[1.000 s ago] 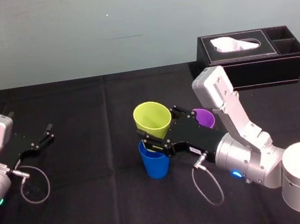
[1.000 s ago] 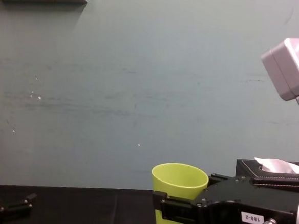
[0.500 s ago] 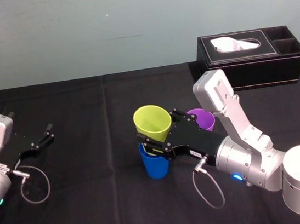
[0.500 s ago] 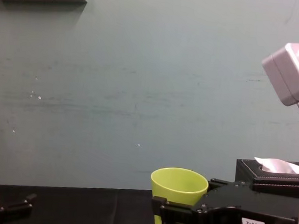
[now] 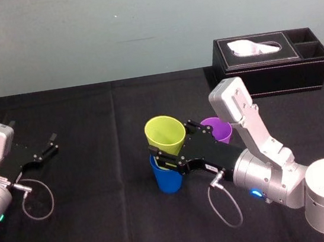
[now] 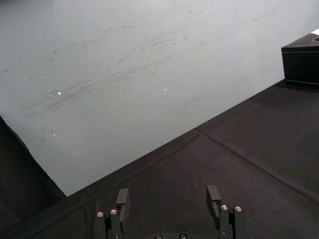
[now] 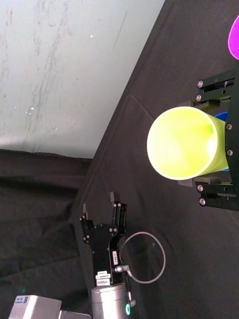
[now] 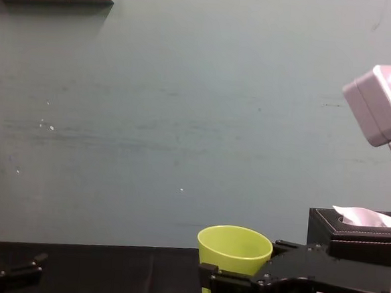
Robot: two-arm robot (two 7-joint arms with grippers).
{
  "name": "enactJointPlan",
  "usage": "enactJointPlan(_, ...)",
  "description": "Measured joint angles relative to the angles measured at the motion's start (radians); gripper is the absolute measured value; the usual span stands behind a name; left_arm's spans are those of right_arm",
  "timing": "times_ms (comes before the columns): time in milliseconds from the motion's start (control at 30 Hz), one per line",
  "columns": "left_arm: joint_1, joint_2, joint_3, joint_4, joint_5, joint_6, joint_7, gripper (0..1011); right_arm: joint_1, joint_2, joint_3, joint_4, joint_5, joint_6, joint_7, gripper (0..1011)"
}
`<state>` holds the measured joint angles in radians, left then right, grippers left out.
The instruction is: Stack the three plastic cups sequentially using one hand.
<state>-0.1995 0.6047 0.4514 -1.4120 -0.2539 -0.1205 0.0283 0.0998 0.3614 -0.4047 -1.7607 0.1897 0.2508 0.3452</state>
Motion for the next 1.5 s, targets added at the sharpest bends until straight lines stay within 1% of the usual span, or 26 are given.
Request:
enactJointPlan(1067, 0.000, 0.000, 0.000, 0.000, 0.000, 0.000, 0.000, 1010, 0.009, -0.017, -0.008, 0.057, -0.015, -0.020, -0.005, 736)
enactJointPlan(1467, 0.000, 0.000, 0.000, 0.000, 0.000, 0.000, 0.000, 1010, 0.009, -0.017, -0.009, 0.058, -0.015, -0.020, -0.004, 736)
enactJointPlan(1500, 0.000, 0.000, 0.000, 0.000, 0.000, 0.000, 0.000, 1010, 0.009, -0.017, -0.008, 0.058, -0.015, -0.020, -0.004, 757)
